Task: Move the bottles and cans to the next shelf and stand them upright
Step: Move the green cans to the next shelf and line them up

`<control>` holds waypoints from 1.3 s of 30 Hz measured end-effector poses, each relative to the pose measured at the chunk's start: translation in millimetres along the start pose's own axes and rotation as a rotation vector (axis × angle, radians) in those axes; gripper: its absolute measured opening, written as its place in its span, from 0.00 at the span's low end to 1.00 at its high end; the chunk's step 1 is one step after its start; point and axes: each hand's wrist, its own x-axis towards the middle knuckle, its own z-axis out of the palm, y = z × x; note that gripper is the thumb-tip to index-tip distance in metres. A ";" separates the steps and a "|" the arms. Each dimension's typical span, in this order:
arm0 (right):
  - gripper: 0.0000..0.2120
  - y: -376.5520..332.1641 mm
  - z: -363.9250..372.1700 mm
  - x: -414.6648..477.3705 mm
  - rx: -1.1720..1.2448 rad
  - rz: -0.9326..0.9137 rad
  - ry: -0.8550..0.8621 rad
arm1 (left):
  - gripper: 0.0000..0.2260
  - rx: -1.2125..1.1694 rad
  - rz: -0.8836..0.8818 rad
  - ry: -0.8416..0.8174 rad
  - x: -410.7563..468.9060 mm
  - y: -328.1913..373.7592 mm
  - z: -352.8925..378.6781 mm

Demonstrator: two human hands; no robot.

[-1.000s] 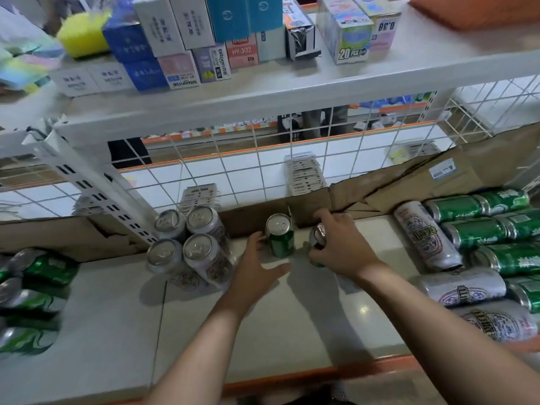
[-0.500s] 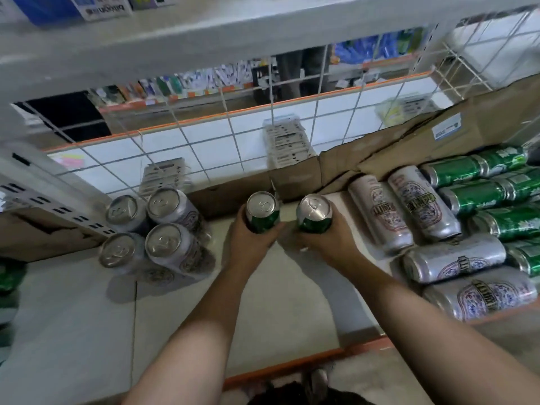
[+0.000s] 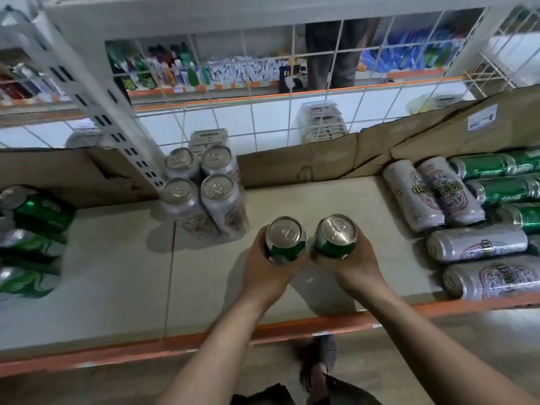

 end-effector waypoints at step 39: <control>0.20 -151.2 469.2 -218.2 -0.396 -0.170 -0.316 | 0.27 0.273 0.032 0.160 -77.2 -126.4 -537.3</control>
